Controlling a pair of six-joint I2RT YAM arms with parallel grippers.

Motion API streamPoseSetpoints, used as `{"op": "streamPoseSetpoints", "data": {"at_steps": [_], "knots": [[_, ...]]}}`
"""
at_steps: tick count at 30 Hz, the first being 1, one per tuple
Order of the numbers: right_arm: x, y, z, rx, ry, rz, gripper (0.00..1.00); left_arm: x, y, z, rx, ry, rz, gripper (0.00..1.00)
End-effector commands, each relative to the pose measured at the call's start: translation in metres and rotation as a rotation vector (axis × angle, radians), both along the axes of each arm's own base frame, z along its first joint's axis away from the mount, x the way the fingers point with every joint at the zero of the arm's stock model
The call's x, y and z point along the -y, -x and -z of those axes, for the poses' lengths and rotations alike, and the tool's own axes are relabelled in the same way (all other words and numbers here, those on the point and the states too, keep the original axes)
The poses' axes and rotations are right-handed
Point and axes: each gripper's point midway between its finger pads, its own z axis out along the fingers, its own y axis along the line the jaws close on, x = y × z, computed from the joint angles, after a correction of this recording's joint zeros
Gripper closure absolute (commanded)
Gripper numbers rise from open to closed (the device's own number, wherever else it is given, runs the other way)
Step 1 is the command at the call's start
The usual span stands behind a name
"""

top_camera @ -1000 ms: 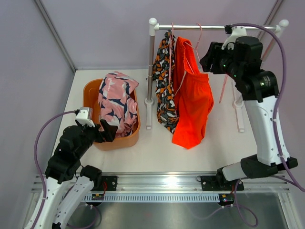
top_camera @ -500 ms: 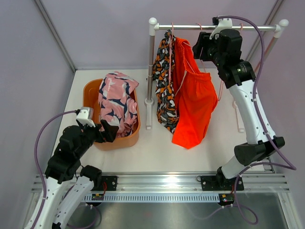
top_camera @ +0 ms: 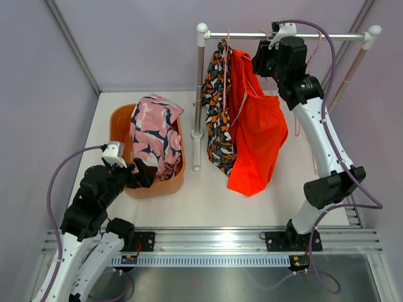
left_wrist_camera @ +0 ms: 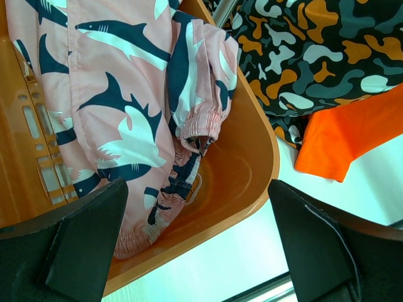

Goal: Remove the shorts from the hanger

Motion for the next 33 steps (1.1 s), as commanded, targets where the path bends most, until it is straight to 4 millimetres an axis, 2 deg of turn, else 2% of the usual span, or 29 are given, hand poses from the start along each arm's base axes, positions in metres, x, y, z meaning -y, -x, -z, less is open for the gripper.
{"op": "streamPoseSetpoints", "data": {"at_steps": [1, 5, 6, 8, 9, 13, 14, 20, 26, 33], "knots": [[0.002, -0.001, -0.026, 0.102, -0.032, 0.035, 0.57, 0.007, -0.004, -0.012, 0.051, 0.011, 0.034, 0.01], [0.003, -0.002, -0.028, 0.131, -0.043, 0.037, 0.70, 0.007, -0.004, -0.011, 0.050, 0.010, 0.034, 0.01], [0.002, -0.002, -0.029, 0.131, -0.044, 0.035, 0.80, 0.006, -0.004, -0.011, 0.050, 0.010, 0.033, 0.01], [0.002, 0.000, -0.028, 0.122, -0.040, 0.032, 0.90, 0.007, -0.005, -0.011, 0.050, 0.009, 0.034, 0.01], [0.003, 0.000, -0.028, 0.123, -0.038, 0.033, 1.00, 0.007, -0.005, -0.011, 0.050, 0.010, 0.034, 0.01], [0.007, 0.013, -0.046, 0.168, -0.049, 0.034, 1.00, 0.007, -0.005, -0.011, 0.048, 0.008, 0.034, 0.01], [0.009, 0.019, -0.058, 0.189, -0.055, 0.033, 1.00, 0.007, -0.005, -0.010, 0.043, 0.008, 0.034, 0.01], [0.017, 0.049, -0.093, 0.235, -0.056, 0.019, 1.00, 0.007, -0.005, -0.010, 0.043, 0.007, 0.031, 0.01], [0.024, 0.081, -0.105, 0.243, -0.058, -0.001, 1.00, 0.006, -0.006, -0.009, 0.042, 0.005, 0.027, 0.01], [0.033, 0.111, -0.100, 0.202, -0.053, -0.005, 1.00, 0.007, -0.006, -0.009, 0.040, 0.005, 0.034, 0.01]]}}
